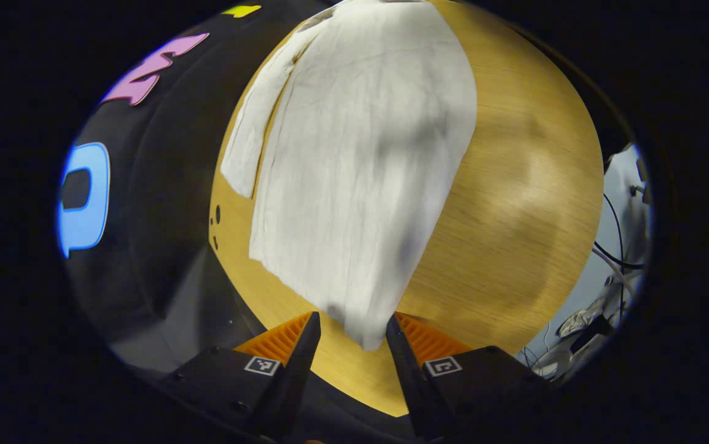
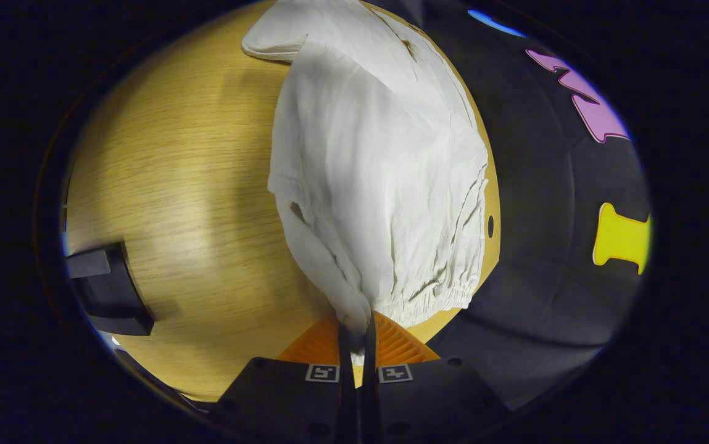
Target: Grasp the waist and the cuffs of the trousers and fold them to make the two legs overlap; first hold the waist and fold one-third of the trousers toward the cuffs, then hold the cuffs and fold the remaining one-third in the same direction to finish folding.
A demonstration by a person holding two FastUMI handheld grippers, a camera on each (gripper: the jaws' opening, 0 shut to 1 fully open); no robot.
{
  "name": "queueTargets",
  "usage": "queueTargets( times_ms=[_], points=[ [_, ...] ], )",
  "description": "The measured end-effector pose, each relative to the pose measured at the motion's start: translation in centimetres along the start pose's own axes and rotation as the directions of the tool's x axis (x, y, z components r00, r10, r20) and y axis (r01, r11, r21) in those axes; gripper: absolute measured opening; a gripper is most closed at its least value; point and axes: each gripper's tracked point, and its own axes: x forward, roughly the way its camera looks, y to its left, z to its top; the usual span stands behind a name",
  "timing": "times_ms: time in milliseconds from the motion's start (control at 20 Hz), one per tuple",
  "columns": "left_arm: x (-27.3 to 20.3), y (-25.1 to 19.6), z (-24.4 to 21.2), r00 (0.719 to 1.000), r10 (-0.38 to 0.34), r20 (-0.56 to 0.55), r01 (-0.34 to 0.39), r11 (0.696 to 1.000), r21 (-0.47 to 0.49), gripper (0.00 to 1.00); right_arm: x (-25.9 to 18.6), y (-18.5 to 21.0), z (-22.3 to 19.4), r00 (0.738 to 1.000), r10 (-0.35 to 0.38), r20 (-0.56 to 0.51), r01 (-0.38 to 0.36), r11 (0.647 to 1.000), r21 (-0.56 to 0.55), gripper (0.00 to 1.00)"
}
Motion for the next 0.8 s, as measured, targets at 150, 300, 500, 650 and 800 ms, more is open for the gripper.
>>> queueTargets(
  times_ms=[150, 300, 500, 650, 800],
  points=[
    [0.5, 0.3, 0.2, 0.997, -0.075, -0.028, 0.076, 0.997, 0.025, 0.61, 0.1, 0.0, 0.0, 1.0, -0.014, -0.004, 0.014, 1.0, 0.005, 0.08],
    [0.1, -0.4, 0.5, 0.992, -0.115, -0.05, 0.115, 0.993, -0.001, 0.47, 0.0, -0.1, 0.1, 1.0, -0.019, 0.001, 0.019, 1.0, 0.004, 0.08],
    [0.3, -0.7, 0.4, 0.992, -0.105, -0.063, 0.107, 0.994, 0.033, 0.3, 0.0, -0.2, 0.0, 1.0, -0.029, 0.002, 0.029, 1.0, 0.0, 0.08],
    [0.4, -1.0, -0.1, 0.99, -0.115, -0.082, 0.113, 0.993, -0.034, 0.11, 0.1, -0.3, -0.2, 1.0, -0.027, -0.004, 0.027, 1.0, 0.016, 0.08],
    [0.3, -0.9, -0.4, 0.992, -0.077, -0.103, 0.072, 0.996, -0.046, 0.1, 0.3, -0.6, -0.7, 0.999, -0.033, -0.029, 0.034, 0.999, 0.036, 0.08]
  ],
)
